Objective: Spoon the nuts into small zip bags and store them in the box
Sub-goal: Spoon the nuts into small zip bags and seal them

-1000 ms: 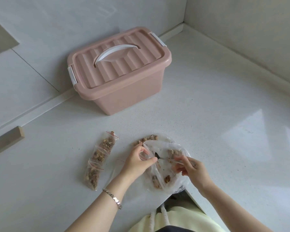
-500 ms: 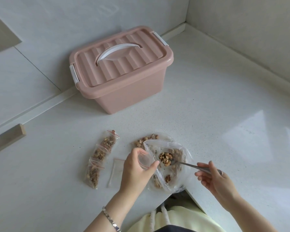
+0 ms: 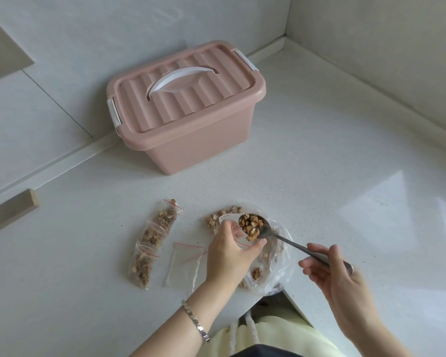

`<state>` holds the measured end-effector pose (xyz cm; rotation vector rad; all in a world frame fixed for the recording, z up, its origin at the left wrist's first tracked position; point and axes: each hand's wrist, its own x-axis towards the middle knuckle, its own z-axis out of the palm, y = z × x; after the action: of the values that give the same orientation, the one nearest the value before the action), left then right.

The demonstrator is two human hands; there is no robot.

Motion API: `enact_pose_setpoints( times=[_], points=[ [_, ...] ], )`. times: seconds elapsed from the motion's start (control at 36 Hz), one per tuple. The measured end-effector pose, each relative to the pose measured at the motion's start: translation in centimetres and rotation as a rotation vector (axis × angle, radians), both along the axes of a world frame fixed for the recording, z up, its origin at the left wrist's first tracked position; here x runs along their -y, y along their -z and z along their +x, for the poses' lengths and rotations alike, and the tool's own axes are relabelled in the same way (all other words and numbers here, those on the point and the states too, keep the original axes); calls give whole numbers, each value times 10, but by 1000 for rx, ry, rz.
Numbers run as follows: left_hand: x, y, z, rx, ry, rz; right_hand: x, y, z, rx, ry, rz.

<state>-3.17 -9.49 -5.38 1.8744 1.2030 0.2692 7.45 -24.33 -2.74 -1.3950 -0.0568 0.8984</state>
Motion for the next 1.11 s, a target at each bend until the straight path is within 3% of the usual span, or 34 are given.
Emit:
enact_pose_setpoints(
  times=[0.14, 0.61, 0.72, 0.81, 0.94, 1.11],
  points=[
    [0, -1, 2, -27, 22, -32, -2, -5, -10, 258, 10, -33],
    [2, 3, -1, 39, -2, -5, 9, -11, -12, 1047, -302, -34],
    [0, 1, -6, 46, -26, 13, 10, -18, -8, 960, -208, -36],
    [-1, 0, -12, 63, -70, 26, 8, -14, -5, 808, -152, -161],
    [-6, 1, -26, 10, -132, 95, -1, 13, 2, 631, -223, -342],
    [-12, 10, -36, -66, -129, -1, -29, 39, 2, 598, -312, -331]
  ],
)
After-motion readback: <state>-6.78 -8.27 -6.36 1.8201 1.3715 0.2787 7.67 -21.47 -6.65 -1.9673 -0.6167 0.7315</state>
